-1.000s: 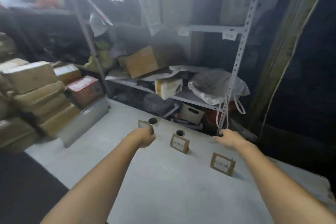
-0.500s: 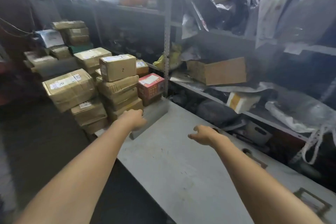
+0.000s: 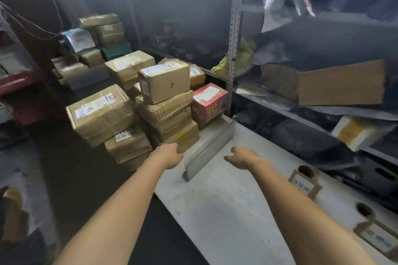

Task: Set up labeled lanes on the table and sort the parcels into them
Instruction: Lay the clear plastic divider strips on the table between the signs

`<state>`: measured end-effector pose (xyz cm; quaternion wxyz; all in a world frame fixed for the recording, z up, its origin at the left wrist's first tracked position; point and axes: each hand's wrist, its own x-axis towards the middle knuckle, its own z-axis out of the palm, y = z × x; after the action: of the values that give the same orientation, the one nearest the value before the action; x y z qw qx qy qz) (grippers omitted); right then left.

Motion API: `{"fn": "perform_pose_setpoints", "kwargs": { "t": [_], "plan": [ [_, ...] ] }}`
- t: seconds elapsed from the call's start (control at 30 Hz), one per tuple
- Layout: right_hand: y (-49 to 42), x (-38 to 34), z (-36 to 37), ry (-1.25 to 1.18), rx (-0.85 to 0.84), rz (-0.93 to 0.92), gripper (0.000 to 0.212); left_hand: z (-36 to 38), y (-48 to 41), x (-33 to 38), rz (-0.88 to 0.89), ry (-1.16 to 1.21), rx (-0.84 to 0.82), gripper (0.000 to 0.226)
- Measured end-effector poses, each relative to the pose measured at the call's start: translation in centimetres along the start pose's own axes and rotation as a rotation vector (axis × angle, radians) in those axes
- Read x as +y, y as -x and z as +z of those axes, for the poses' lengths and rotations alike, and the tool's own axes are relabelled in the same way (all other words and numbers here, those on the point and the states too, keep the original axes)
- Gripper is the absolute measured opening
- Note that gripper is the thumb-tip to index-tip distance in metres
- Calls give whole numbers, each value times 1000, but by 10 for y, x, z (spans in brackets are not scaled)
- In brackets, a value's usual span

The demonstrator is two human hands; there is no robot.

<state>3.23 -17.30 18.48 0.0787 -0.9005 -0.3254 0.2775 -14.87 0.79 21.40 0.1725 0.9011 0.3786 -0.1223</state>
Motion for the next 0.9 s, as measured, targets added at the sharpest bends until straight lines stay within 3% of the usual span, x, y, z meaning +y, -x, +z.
{"fn": "perform_pose_setpoints", "kwargs": {
  "t": [0.33,0.63,0.9],
  "plan": [
    [-81,-23,17,-68,-41,70,57,23,-115,8,74,68,-158,48],
    [-123,-52,58,-202,61,312,51,72,-203,12,282,48,-280,45],
    [-144,-75,79,-318,207,434,55,89,-212,16,402,-107,-149,24]
  ]
}}
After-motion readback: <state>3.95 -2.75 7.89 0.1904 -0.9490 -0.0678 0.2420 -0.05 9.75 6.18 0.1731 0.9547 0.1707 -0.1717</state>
